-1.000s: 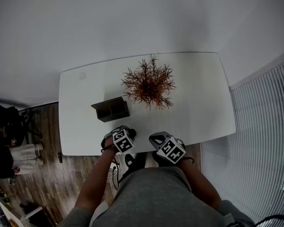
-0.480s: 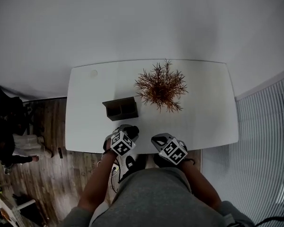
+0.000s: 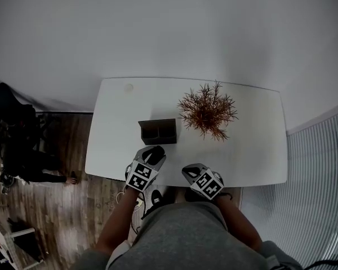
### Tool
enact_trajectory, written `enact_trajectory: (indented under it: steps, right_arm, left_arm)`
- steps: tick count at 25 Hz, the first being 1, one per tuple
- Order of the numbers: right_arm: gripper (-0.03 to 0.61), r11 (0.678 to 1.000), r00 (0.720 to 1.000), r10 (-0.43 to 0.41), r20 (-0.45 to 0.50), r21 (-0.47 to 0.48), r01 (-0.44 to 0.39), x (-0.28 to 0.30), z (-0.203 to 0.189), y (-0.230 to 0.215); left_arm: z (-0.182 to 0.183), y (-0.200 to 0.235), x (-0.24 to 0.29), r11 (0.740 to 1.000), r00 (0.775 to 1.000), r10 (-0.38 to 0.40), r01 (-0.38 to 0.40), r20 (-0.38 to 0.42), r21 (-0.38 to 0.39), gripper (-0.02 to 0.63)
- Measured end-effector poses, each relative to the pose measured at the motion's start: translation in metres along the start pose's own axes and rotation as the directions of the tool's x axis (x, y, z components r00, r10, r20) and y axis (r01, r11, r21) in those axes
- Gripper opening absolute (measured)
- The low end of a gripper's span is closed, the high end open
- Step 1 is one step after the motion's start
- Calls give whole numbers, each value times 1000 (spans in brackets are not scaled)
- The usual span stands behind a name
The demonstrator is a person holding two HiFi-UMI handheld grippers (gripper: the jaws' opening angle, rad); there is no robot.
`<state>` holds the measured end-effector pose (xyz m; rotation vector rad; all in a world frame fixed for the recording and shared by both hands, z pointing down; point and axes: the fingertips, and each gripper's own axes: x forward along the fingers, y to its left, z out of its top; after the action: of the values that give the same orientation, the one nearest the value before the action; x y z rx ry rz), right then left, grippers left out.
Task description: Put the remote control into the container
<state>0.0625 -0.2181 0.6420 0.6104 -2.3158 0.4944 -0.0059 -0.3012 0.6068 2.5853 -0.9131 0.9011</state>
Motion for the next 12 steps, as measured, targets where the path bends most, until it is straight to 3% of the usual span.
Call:
enact_trajectory:
  steps: [5, 12]
  right_arm:
    - [18, 1000, 1000, 11, -13, -11, -11, 5, -1, 4]
    - [18, 1000, 1000, 18, -14, -16, -19, 3, -3, 8]
  left_arm:
    - [25, 25, -22, 993, 987, 88, -76, 135, -91, 200]
    - [68, 49, -41, 978, 941, 204, -183, 271, -100, 199]
